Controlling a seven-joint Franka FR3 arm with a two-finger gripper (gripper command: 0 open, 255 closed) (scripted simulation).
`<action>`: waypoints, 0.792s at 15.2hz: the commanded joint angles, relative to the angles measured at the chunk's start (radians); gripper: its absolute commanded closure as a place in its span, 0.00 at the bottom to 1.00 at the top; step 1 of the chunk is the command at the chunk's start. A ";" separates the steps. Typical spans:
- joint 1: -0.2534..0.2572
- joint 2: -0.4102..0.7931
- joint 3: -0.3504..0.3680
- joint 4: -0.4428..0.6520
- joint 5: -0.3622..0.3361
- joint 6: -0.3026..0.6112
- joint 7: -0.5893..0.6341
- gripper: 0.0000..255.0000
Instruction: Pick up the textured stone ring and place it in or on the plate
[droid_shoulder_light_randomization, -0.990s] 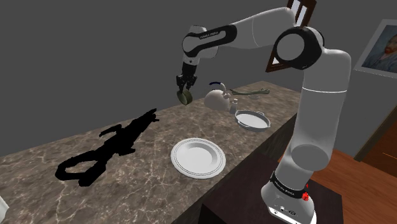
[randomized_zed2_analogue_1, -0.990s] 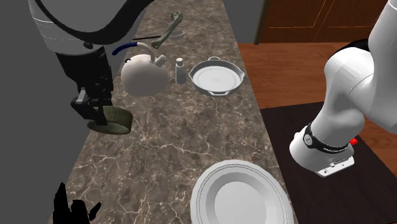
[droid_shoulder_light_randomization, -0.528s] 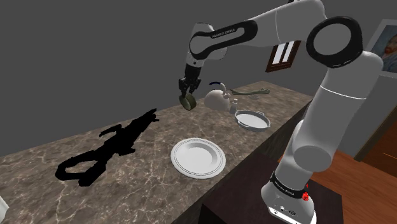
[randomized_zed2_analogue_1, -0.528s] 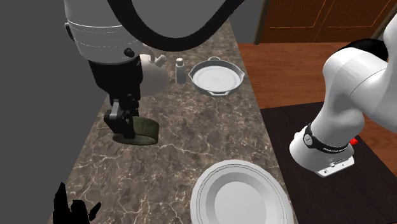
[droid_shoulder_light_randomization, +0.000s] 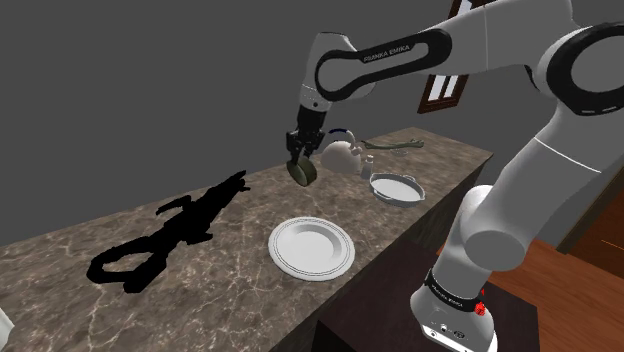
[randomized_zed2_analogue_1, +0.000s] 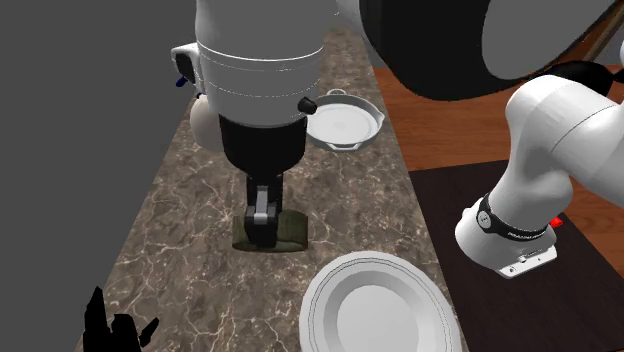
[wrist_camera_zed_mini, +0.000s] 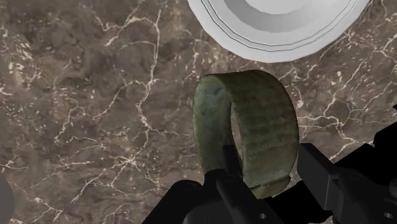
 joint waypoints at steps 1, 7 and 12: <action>0.014 -0.070 0.025 -0.057 0.000 -0.011 0.041 1.00; 0.061 -0.236 0.108 -0.178 0.025 -0.048 0.156 1.00; 0.103 -0.341 0.172 -0.239 0.058 -0.086 0.240 1.00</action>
